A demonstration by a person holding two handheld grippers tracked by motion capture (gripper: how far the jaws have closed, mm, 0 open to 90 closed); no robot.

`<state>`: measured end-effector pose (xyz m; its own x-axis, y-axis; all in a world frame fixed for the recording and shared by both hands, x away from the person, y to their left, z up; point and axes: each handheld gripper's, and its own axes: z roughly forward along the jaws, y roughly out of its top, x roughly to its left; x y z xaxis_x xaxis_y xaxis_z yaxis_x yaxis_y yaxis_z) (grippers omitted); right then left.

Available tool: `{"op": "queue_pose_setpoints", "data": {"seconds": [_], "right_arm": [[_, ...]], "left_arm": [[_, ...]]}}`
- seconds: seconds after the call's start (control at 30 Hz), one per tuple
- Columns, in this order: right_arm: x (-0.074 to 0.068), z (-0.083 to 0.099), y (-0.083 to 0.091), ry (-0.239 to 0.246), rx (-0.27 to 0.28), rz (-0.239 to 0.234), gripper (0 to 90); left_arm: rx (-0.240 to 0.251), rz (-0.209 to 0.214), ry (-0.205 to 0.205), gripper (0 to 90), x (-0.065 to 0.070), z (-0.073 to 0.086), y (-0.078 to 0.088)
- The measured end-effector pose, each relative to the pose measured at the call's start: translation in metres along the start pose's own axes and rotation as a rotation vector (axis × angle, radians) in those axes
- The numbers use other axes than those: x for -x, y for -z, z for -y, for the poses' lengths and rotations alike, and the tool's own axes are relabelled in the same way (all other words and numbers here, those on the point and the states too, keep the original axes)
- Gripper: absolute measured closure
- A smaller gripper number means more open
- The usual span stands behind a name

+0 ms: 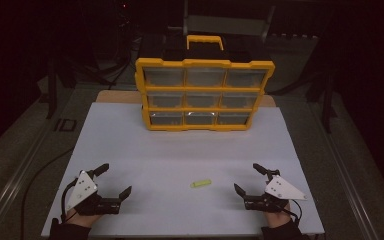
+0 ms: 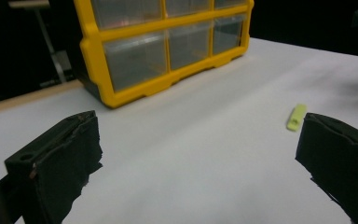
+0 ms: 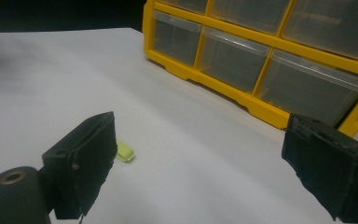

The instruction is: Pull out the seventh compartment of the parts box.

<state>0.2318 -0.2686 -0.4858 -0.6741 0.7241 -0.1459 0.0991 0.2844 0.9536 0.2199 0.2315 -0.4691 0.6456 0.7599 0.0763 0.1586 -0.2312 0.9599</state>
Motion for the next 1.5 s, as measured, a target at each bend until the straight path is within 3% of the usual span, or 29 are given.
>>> {"op": "queue_pose_setpoints", "data": {"seconds": [0.13,0.33,0.53,0.9,1.5], "right_arm": [[0.000,-0.001,0.001,0.005,0.003,0.003,10.1],[-0.001,-0.001,0.000,0.013,-0.005,0.007,10.1],[-0.001,-0.001,0.000,0.011,-0.001,-0.001,10.1],[-0.001,-0.002,0.000,0.005,0.009,-0.008,10.1],[-0.002,-0.002,0.000,0.006,0.005,-0.025,10.1]], "left_arm": [[0.006,0.000,-0.030,0.1,-0.003,-0.012,-0.002],[0.012,0.000,-0.109,0.1,-0.005,-0.036,-0.008],[0.010,0.023,-0.172,0.1,-0.002,-0.053,-0.018],[0.010,0.063,-0.314,0.1,0.005,-0.086,-0.050],[0.015,0.076,-0.469,0.2,0.007,-0.117,-0.106]]}}
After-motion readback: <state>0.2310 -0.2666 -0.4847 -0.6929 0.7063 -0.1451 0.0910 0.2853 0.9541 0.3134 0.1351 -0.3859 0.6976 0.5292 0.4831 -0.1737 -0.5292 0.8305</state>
